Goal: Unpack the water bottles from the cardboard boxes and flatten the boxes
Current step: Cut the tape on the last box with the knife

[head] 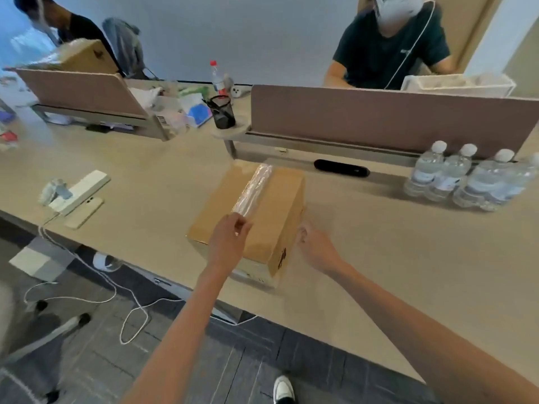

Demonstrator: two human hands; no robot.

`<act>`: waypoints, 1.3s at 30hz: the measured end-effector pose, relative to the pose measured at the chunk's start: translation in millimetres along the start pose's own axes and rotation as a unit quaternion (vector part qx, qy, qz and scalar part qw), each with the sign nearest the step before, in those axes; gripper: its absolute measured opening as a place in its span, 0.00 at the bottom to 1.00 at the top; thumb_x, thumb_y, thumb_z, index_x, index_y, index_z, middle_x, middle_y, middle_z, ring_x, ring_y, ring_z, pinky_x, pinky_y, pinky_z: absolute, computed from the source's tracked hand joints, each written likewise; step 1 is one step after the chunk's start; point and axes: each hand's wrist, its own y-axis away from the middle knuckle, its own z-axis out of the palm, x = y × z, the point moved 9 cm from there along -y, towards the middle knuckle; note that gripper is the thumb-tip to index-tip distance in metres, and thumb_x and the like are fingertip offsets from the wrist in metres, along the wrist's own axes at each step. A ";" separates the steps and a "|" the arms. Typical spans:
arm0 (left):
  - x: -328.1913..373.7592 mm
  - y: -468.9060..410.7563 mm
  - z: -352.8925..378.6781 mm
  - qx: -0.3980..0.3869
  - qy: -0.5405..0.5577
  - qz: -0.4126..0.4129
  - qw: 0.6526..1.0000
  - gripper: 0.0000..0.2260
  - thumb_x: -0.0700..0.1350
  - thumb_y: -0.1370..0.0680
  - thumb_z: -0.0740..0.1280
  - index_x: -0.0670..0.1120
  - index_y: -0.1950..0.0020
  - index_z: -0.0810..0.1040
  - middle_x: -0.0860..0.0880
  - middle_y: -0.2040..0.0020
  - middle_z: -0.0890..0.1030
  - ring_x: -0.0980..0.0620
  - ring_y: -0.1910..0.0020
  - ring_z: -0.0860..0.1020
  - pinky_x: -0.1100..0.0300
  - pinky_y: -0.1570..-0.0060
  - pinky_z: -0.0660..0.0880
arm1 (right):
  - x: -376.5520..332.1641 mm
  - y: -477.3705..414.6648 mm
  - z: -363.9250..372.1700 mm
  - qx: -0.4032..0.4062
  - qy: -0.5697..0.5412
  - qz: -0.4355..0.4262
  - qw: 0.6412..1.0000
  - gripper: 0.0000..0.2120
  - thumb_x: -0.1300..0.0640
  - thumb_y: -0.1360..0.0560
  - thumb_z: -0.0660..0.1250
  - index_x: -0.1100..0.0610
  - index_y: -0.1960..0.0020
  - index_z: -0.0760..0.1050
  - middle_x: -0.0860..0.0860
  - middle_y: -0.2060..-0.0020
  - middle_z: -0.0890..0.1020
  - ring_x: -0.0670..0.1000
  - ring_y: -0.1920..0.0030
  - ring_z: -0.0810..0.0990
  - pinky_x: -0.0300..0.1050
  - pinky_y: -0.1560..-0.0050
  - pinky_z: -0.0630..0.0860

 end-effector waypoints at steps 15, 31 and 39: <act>-98.4 -133.0 21.6 -0.086 -0.130 -0.056 0.986 0.25 0.58 0.21 0.59 0.57 0.24 0.61 0.40 0.31 0.67 0.38 0.35 0.69 0.45 0.36 0.67 | -6.8 -76.2 26.5 0.154 -0.056 0.063 0.984 0.28 0.50 0.20 0.60 0.50 0.24 0.52 0.48 0.29 0.66 0.55 0.40 0.77 0.55 0.40 0.74; -1.2 -55.9 107.1 -0.072 -0.207 -0.010 0.976 0.30 0.60 0.20 0.56 0.56 0.20 0.52 0.39 0.30 0.64 0.41 0.36 0.67 0.48 0.36 0.65 | 82.5 -11.2 -59.4 0.276 0.040 0.045 0.959 0.24 0.48 0.18 0.54 0.50 0.24 0.54 0.48 0.27 0.64 0.52 0.32 0.70 0.54 0.37 0.72; 99.7 13.8 195.6 -0.113 -0.226 0.036 0.967 0.29 0.59 0.20 0.54 0.54 0.20 0.50 0.38 0.30 0.63 0.41 0.38 0.67 0.49 0.38 0.66 | 174.4 68.9 -143.8 0.291 0.094 0.091 0.948 0.23 0.48 0.17 0.53 0.51 0.24 0.56 0.47 0.30 0.66 0.52 0.36 0.73 0.51 0.44 0.75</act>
